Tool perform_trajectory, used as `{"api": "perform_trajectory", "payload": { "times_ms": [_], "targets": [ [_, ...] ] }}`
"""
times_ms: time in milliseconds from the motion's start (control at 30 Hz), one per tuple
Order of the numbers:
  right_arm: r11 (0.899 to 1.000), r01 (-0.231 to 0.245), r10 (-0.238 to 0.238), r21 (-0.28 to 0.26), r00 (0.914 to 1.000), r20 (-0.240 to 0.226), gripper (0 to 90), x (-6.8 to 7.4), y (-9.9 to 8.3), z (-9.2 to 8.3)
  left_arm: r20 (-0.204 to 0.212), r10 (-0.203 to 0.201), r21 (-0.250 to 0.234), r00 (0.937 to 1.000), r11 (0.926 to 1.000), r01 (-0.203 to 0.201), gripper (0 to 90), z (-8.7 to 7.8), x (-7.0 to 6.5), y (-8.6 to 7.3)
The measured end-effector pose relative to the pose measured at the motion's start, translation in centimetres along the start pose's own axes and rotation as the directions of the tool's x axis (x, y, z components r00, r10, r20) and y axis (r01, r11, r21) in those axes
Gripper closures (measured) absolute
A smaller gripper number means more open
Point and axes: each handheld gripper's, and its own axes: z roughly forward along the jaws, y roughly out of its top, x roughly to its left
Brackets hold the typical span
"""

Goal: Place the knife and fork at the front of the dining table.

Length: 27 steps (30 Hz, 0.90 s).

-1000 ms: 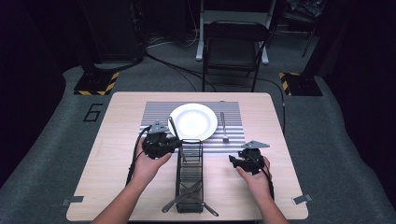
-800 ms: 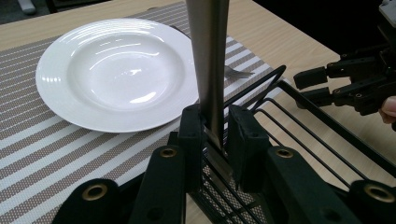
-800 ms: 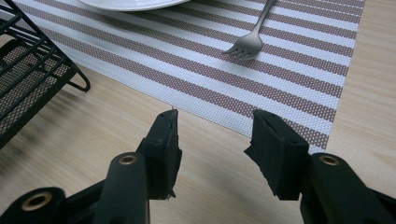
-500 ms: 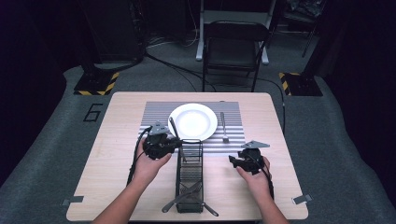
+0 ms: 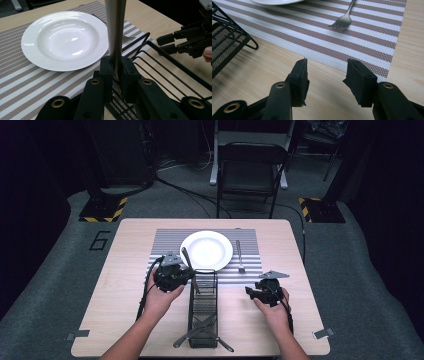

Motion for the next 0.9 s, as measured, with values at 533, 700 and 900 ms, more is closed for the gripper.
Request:
{"api": "perform_trajectory", "payload": {
  "times_ms": [533, 700, 900],
  "targets": [
    [1.0, 0.008, -0.008, 0.004, 1.0, -0.004, 51.3, -0.2, 0.0, 0.0, 0.011, 0.035, 0.001, 0.9993, 0.9994, -0.035, 81.8, -0.5, -1.1, 1.2],
    [1.0, 0.008, -0.008, 0.001, 1.0, -0.004, 51.3, -0.2, 0.0, 0.0, 0.013, 0.033, 0.0, 0.9994, 0.9994, -0.033, 81.8, -1.1, -1.1, 1.4],
    [1.0, 0.006, -0.006, 0.003, 1.0, -0.005, 51.3, -0.1, 0.0, 0.0, 0.013, 0.029, -0.006, 0.9995, 0.9996, -0.029, 81.8, -1.9, -1.3, 1.7]
  ]
}}
